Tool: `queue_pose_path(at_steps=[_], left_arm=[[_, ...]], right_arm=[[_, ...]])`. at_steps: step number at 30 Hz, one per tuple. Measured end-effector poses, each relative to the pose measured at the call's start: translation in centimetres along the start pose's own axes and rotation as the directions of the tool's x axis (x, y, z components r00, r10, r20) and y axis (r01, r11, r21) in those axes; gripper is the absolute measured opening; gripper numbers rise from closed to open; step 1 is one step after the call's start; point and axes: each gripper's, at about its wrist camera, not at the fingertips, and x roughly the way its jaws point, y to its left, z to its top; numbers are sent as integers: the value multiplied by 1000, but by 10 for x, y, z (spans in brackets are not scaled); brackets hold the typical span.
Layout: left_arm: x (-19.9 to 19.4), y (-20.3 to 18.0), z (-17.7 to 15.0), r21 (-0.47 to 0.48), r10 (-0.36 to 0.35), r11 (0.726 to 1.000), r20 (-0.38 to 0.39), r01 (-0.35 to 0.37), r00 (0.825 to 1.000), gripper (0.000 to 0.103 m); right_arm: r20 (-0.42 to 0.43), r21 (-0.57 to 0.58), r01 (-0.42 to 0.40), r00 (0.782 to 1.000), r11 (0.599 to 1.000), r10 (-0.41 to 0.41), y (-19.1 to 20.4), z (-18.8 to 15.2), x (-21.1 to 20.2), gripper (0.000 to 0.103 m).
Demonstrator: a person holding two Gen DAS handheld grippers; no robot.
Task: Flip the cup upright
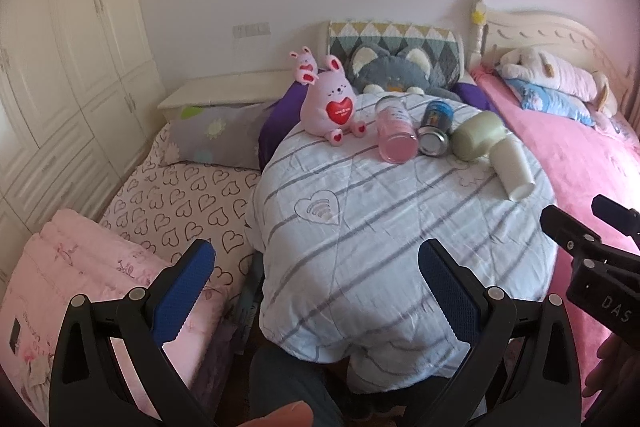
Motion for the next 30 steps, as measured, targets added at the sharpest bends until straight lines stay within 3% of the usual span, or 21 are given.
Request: queue_pose_path(at_steps=[11, 21, 30], left_arm=[[106, 9, 45, -19, 58, 998, -82, -60, 995, 103], [192, -2, 81, -9, 51, 999, -135, -52, 990, 103], [240, -11, 98, -1, 28, 1000, -156, -28, 987, 103]], right_arm=[[-106, -2, -34, 994, 999, 34, 8, 56, 117, 84], [-181, 105, -13, 983, 994, 32, -8, 110, 229, 84], [-220, 117, 24, 975, 993, 2, -5, 125, 278, 84]])
